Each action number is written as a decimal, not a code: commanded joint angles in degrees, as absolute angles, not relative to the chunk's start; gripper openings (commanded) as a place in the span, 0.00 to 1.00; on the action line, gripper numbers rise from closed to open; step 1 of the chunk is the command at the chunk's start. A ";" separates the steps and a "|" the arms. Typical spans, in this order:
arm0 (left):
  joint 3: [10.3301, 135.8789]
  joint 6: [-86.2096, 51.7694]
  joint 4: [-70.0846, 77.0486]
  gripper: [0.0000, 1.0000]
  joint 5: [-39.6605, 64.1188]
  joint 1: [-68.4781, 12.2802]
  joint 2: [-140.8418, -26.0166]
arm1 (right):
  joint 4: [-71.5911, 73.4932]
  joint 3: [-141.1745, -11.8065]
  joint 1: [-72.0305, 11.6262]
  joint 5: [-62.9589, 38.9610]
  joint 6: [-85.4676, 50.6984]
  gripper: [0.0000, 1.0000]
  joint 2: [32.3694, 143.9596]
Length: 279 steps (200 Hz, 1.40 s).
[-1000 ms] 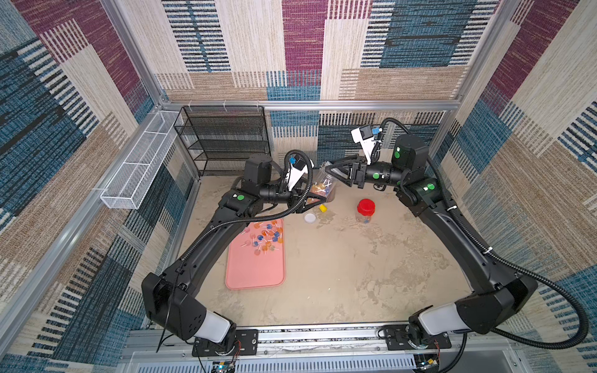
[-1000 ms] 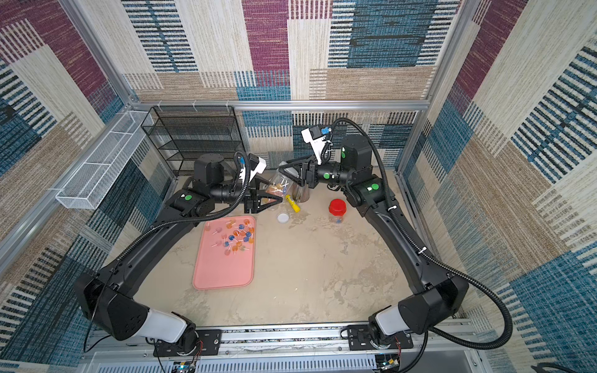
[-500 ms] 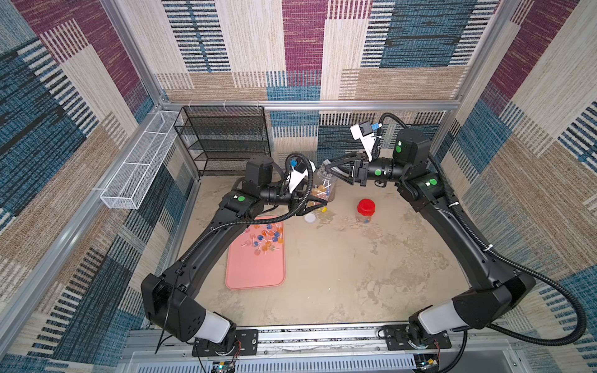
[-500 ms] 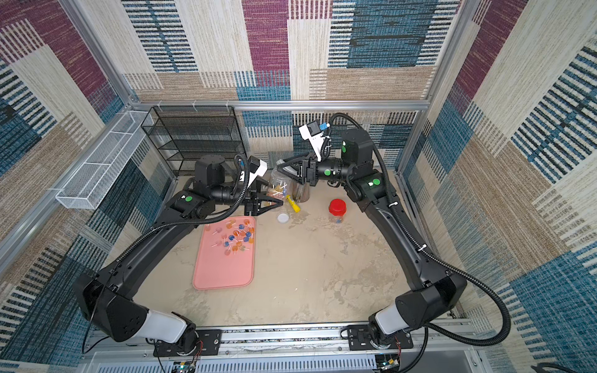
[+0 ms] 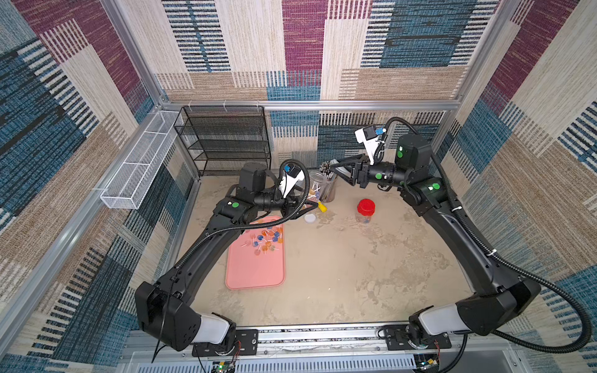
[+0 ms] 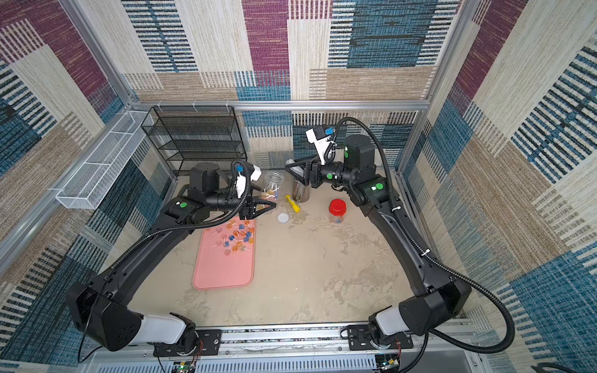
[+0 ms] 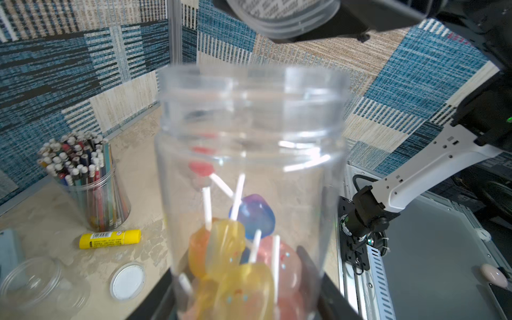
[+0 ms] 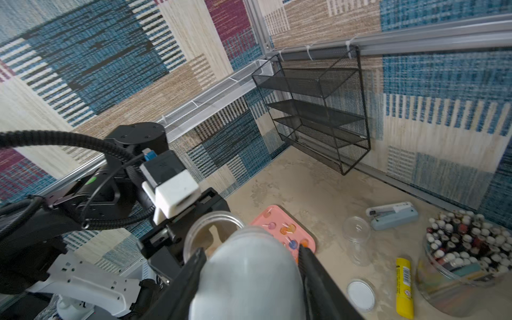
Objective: Pour the candies out of the jar
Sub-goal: Place the lid at the center of the board.
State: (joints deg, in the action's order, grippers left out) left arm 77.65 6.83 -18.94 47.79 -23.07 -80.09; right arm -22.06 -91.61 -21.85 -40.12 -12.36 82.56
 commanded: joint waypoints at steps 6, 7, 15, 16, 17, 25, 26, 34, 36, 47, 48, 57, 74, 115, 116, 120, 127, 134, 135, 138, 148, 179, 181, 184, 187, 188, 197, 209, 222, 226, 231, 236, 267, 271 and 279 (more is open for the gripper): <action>73.39 5.64 -19.19 0.00 45.49 -19.56 -77.29 | -19.07 -84.38 -22.04 -32.97 -12.09 0.48 82.24; 73.12 5.59 -19.17 0.00 45.29 -19.45 -77.10 | -18.94 -83.98 -22.05 -32.88 -12.15 0.48 82.21; 70.41 4.98 -17.58 0.00 43.80 -18.28 -75.40 | -17.25 -81.18 -22.19 -31.92 -12.51 0.48 82.21; 69.96 4.91 -17.31 0.00 43.61 -18.15 -75.14 | -17.11 -80.80 -22.21 -31.82 -12.54 0.48 82.19; 69.57 4.74 -17.05 0.00 43.51 -17.99 -74.97 | -16.90 -80.43 -22.27 -31.56 -12.55 0.48 82.19; 66.53 4.00 -14.62 0.00 42.01 -16.72 -73.23 | -15.31 -77.52 -22.54 -30.04 -12.93 0.49 82.18; 66.18 3.85 -14.47 0.00 41.88 -16.58 -73.13 | -15.08 -77.17 -22.56 -29.92 -13.01 0.49 82.18; 63.50 3.24 -12.42 0.00 40.89 -15.37 -71.86 | -13.33 -74.27 -22.88 -28.94 -13.63 0.49 82.32; 62.87 3.01 -12.09 0.00 40.66 -15.05 -71.60 | -12.87 -73.54 -22.97 -28.68 -13.80 0.49 82.39; 60.56 2.81 -11.15 0.00 39.73 -13.52 -71.00 | -10.40 -69.81 -23.49 -27.23 -14.81 0.49 82.70; 60.43 2.81 -11.11 0.00 39.64 -13.48 -71.01 | -10.17 -69.45 -23.52 -27.11 -14.92 0.49 82.79; 59.26 3.32 -10.50 0.00 38.30 -12.95 -70.93 | -8.25 -66.43 -24.15 -25.60 -15.80 0.49 83.12; 57.57 2.53 -7.36 0.00 37.04 -11.91 -71.94 | -5.11 -61.87 -25.83 -21.73 -16.84 0.49 84.31; 58.01 -3.22 -3.12 0.00 40.80 -6.92 -76.46 | 3.01 -53.61 -27.60 -12.68 -19.57 0.49 88.44; 58.01 -3.32 -3.10 0.00 40.84 -6.84 -76.50 | 3.22 -53.52 -27.60 -12.49 -19.72 0.49 88.61; 58.01 -3.61 -2.80 0.00 40.95 -6.50 -76.63 | 4.07 -53.03 -27.60 -11.76 -19.89 0.49 89.09; 58.03 -3.86 -2.64 0.00 40.93 -6.13 -76.81 | 5.50 -52.43 -27.68 -9.96 -20.35 0.49 90.12; 58.01 -3.80 -2.63 0.00 40.81 -5.90 -76.75 | 6.17 -52.44 -27.83 -7.78 -20.77 0.49 91.23; 58.01 -3.79 -2.63 0.00 40.79 -5.85 -76.70 | 6.25 -52.45 -27.85 -7.45 -20.80 0.49 91.36; 58.01 -3.78 -2.70 0.00 40.72 -5.81 -76.74 | 6.48 -52.63 -27.86 -6.79 -20.95 0.49 91.93; 58.19 -3.46 -3.09 0.00 40.35 -5.71 -76.76 | 7.39 -53.16 -28.01 -4.85 -21.12 0.49 93.64; 58.53 -2.91 -4.10 0.00 39.99 -5.45 -76.39 | 7.10 -58.56 -29.60 -1.47 -19.76 0.49 101.05; 58.53 -2.90 -4.06 0.00 39.99 -5.38 -76.31 | 6.94 -59.00 -29.79 -1.14 -19.59 0.49 101.64; 58.58 -2.92 -4.04 0.00 39.97 -5.36 -76.29 | 6.69 -59.63 -30.10 -0.68 -19.27 0.49 102.45; 58.55 -2.90 -4.04 0.00 39.99 -5.37 -76.22 | 6.45 -60.24 -30.40 -0.33 -19.00 0.49 103.16; 58.54 -2.90 -4.04 0.00 39.99 -5.37 -76.26 | 6.39 -60.44 -30.50 -0.16 -18.90 0.49 103.43; 58.58 -2.75 -4.20 0.00 39.88 -5.36 -76.03 | 5.62 -62.18 -31.16 1.25 -18.47 0.49 105.67; 58.56 -2.64 -4.39 0.00 39.77 -5.30 -75.94 | 4.71 -64.04 -31.59 2.39 -18.67 0.48 107.99; 58.62 -2.57 -4.46 0.00 39.71 -5.32 -75.94 | 4.25 -65.10 -31.73 3.83 -19.44 0.48 109.52; 58.62 -2.51 -4.53 0.00 39.64 -5.28 -75.94 | 4.14 -65.35 -31.73 4.29 -19.73 0.48 109.88; 58.62 -2.46 -4.57 0.00 39.64 -5.22 -75.99 | 4.05 -65.39 -31.73 4.91 -20.10 0.48 110.23; 58.72 -2.46 -4.66 0.00 39.56 -5.20 -76.01 | 3.92 -65.46 -31.77 5.36 -20.33 0.48 110.34; 58.86 -2.46 -4.83 0.00 39.62 -5.19 -76.11 | 1.48 -65.64 -31.99 9.23 -22.17 0.48 112.17; 58.88 -2.46 -4.83 0.00 39.74 -5.19 -76.13 | 1.49 -65.57 -31.99 9.44 -22.28 0.48 112.30; 58.89 -2.46 -4.83 0.00 39.73 -5.19 -76.20 | 1.48 -65.26 -31.95 9.40 -22.41 0.49 112.49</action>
